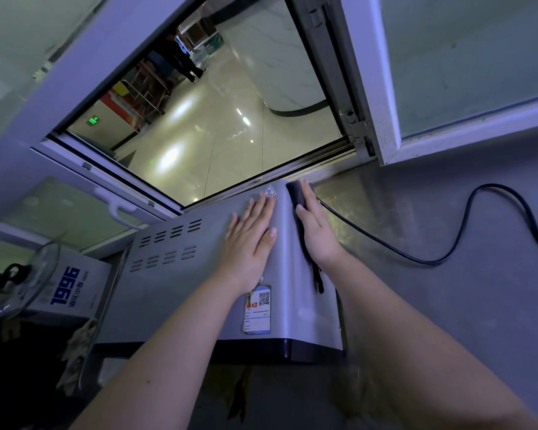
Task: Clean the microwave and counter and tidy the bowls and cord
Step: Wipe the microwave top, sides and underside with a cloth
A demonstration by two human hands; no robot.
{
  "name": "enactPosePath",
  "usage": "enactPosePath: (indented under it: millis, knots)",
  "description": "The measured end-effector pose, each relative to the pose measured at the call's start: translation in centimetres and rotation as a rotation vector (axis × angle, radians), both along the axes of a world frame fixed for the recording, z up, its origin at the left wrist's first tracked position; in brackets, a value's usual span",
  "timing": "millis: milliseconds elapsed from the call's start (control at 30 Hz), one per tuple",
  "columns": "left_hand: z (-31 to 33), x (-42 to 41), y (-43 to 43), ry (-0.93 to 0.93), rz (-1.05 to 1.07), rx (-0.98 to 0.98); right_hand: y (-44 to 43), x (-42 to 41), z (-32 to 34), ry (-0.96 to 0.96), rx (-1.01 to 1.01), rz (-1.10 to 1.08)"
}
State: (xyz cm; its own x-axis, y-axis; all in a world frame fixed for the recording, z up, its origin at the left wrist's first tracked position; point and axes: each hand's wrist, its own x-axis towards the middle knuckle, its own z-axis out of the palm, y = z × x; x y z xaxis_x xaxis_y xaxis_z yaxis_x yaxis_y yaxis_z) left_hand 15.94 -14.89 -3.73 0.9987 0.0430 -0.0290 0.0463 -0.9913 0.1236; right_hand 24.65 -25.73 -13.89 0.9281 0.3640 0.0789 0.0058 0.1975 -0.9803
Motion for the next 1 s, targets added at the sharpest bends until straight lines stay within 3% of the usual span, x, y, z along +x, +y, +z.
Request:
enactPosePath:
  millis: [200,367,500,733,1000]
  knots:
    - [-0.1,0.0,0.0,-0.014,0.000,-0.001,-3.5,-9.8,0.6,-0.228,0.016,-0.052]
    - [-0.2,-0.1,0.1,-0.045,0.001,-0.056,-5.8,-17.7,-0.7,-0.244,0.041,0.020]
    - [-0.1,-0.1,0.0,-0.052,0.027,-0.068,-4.1,-12.2,0.8,-0.324,0.003,-0.012]
    - [-0.1,0.0,-0.1,-0.016,0.031,-0.025,0.6,1.7,2.2,-0.226,-0.064,-0.050]
    - [-0.1,0.2,0.1,-0.032,0.047,-0.052,-1.2,-4.9,1.7,-0.336,-0.065,-0.089]
